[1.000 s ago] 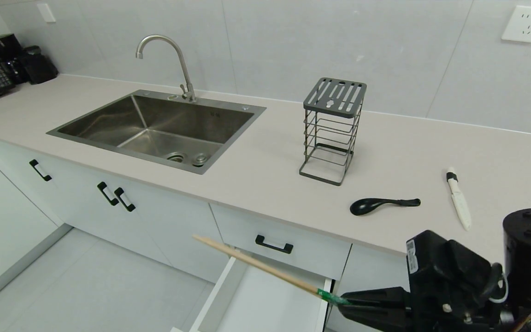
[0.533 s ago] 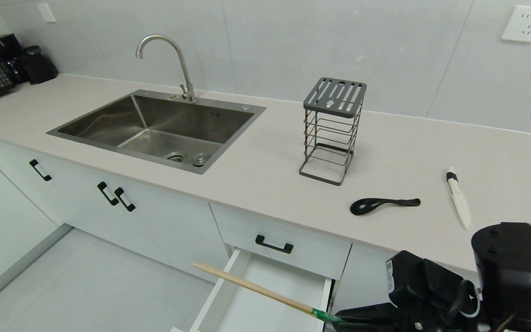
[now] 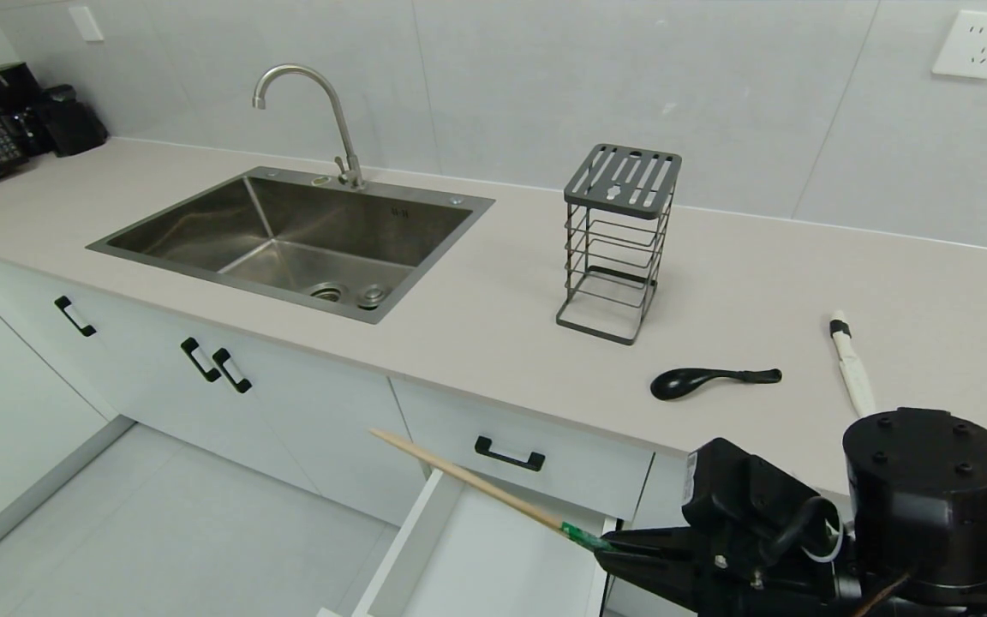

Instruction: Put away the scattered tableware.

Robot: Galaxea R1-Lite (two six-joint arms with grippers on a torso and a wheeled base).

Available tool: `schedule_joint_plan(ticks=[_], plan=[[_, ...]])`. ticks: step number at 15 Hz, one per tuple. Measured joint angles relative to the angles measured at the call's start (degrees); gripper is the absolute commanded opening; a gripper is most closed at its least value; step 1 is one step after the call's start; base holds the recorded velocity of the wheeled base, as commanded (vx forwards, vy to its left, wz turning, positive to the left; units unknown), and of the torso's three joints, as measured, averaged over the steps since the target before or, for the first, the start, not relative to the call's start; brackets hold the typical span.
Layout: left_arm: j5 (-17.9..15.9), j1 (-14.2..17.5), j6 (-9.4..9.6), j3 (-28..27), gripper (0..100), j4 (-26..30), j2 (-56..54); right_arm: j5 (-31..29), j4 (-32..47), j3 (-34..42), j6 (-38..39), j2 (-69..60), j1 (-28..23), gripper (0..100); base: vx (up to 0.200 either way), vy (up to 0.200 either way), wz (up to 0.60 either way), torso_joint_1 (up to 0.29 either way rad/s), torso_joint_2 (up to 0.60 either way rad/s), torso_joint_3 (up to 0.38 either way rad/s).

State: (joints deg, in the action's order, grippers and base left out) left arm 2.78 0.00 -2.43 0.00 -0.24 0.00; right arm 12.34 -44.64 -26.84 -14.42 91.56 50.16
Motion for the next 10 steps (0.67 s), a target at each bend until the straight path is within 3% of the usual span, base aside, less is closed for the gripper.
schedule_joint_plan(ticks=[4, 10], plan=[[0.0, 0.0, -0.02, 0.0, 100, 0.0, 0.0, 0.0, 0.2, 0.7, -0.6, 0.2, 0.0, 0, 0.000, 0.000, 0.00, -0.051, 0.10, 0.055], [0.0, 0.0, 0.00, 0.0, 100, 0.0, 0.0, 0.2, 0.0, 0.7, -0.4, 0.3, -0.1, 0, 0.000, 0.000, 0.00, -0.249, 0.49, 0.241]])
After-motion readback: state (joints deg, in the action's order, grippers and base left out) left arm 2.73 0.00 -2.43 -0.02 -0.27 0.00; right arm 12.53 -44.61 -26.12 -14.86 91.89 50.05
